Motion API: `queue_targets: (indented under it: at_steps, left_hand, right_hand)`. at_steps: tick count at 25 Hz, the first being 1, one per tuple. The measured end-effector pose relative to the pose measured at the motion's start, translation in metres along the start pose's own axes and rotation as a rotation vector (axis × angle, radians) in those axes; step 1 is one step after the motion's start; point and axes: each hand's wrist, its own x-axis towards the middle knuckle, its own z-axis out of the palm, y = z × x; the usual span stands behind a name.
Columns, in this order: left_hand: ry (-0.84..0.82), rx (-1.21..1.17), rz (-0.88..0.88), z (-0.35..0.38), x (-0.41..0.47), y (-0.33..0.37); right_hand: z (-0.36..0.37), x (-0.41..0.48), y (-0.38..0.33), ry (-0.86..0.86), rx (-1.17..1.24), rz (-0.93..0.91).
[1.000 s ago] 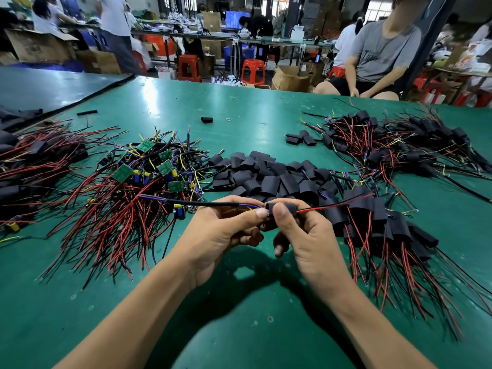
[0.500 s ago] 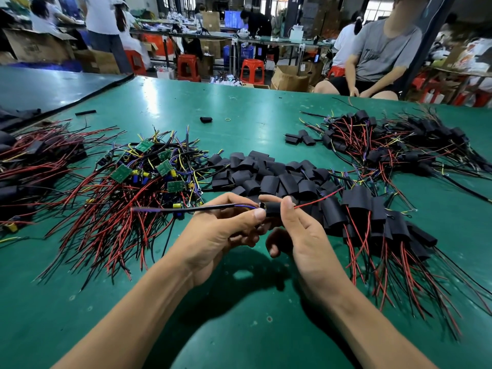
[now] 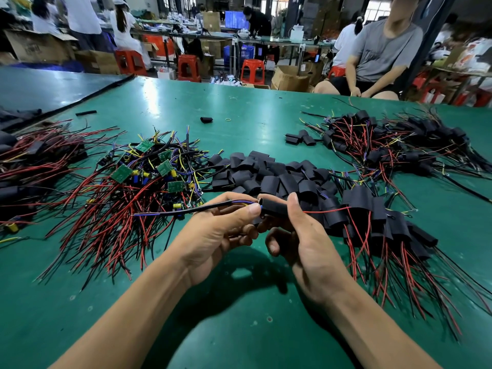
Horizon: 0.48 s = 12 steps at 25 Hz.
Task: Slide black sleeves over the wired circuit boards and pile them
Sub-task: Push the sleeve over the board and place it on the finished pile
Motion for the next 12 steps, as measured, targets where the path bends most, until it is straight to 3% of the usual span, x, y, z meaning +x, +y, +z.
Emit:
queue_targets:
  at_steps: [12]
  left_hand:
    - [-0.014,0.012,-0.061,0.0027,-0.0028,-0.0007]
  right_hand:
    - [0.0058,-0.0041,-0.0059,0.054,0.013,0.046]
